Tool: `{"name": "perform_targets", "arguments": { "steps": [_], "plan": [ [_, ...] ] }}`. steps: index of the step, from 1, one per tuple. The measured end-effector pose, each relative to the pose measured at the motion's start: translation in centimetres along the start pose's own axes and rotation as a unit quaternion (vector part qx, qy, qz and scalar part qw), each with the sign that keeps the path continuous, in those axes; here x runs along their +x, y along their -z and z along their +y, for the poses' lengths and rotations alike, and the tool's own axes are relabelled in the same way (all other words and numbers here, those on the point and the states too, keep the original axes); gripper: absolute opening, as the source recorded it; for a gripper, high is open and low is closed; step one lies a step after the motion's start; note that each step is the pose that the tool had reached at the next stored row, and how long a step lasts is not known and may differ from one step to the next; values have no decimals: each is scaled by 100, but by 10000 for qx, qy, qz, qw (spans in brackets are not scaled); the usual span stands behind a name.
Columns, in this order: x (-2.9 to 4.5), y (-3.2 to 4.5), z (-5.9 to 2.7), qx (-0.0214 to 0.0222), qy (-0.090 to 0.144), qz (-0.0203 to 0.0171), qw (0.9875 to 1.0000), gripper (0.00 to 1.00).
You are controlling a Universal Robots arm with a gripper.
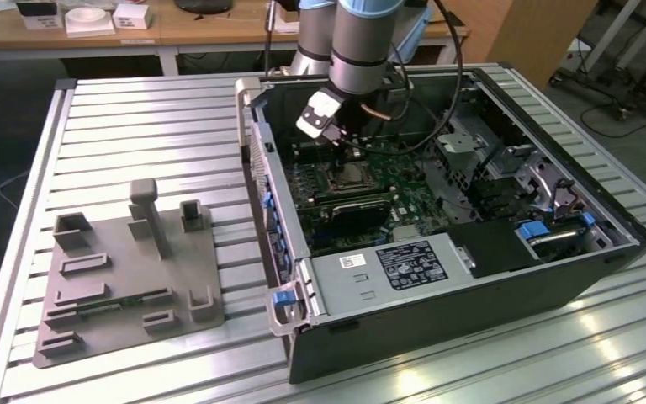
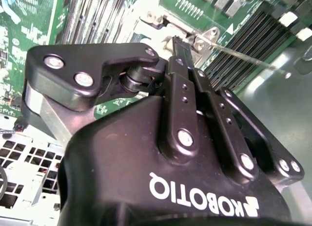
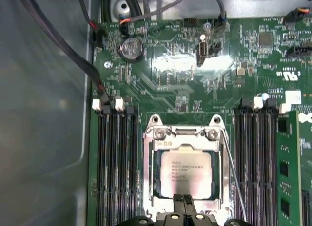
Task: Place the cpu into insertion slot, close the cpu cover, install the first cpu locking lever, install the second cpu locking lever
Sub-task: 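Close the cpu cover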
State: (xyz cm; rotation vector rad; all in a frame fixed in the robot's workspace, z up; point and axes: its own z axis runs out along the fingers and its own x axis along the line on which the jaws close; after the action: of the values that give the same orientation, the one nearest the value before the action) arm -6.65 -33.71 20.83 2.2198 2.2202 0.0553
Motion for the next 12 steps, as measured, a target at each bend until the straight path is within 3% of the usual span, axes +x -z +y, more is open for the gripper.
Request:
{"name": "perform_targets", "arguments": {
  "steps": [12],
  "plan": [
    [-1,-9,179,-1,1,0,10000,10]
  ]
}}
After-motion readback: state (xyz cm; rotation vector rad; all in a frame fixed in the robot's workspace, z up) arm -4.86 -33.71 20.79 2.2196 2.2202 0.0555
